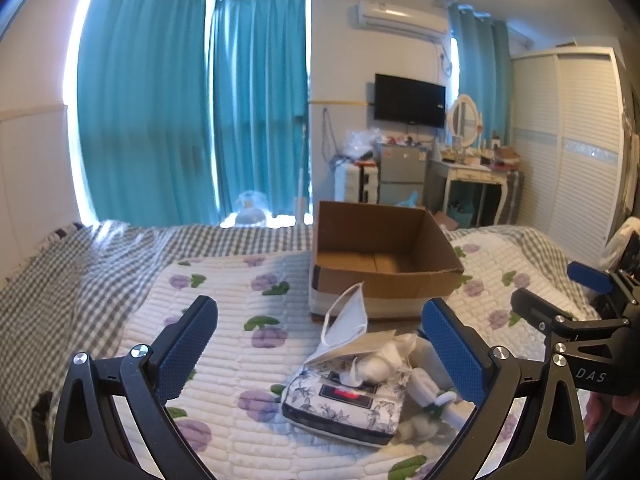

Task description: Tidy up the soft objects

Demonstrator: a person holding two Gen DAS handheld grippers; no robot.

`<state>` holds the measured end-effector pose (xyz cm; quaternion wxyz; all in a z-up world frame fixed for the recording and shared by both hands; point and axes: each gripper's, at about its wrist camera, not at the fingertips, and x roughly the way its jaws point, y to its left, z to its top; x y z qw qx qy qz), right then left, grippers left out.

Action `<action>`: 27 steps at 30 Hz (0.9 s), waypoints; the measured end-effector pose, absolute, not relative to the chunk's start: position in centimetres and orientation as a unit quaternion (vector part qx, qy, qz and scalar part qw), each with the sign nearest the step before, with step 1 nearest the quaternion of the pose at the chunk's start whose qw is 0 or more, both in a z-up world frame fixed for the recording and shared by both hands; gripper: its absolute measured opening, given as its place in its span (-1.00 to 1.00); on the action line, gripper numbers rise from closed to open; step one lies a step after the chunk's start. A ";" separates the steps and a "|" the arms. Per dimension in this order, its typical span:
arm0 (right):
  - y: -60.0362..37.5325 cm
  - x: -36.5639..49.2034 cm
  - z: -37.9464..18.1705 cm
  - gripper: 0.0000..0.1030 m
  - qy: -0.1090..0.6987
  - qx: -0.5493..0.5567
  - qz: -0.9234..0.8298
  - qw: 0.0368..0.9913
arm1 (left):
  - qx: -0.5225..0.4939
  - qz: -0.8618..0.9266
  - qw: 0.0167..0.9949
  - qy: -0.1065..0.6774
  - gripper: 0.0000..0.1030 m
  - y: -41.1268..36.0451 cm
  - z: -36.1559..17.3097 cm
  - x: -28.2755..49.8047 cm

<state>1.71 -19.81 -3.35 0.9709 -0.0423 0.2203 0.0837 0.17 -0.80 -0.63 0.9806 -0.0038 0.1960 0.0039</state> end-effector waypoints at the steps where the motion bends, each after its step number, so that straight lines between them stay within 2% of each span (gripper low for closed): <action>1: -19.9 1.7 -3.4 1.00 0.220 -0.042 0.084 0.971 | -0.005 0.003 0.981 0.196 1.00 -0.7 -0.6 0.2; 27: -19.7 1.7 -3.5 1.00 0.223 -0.043 0.083 0.970 | -0.005 0.002 0.980 0.198 1.00 -0.9 -0.7 0.1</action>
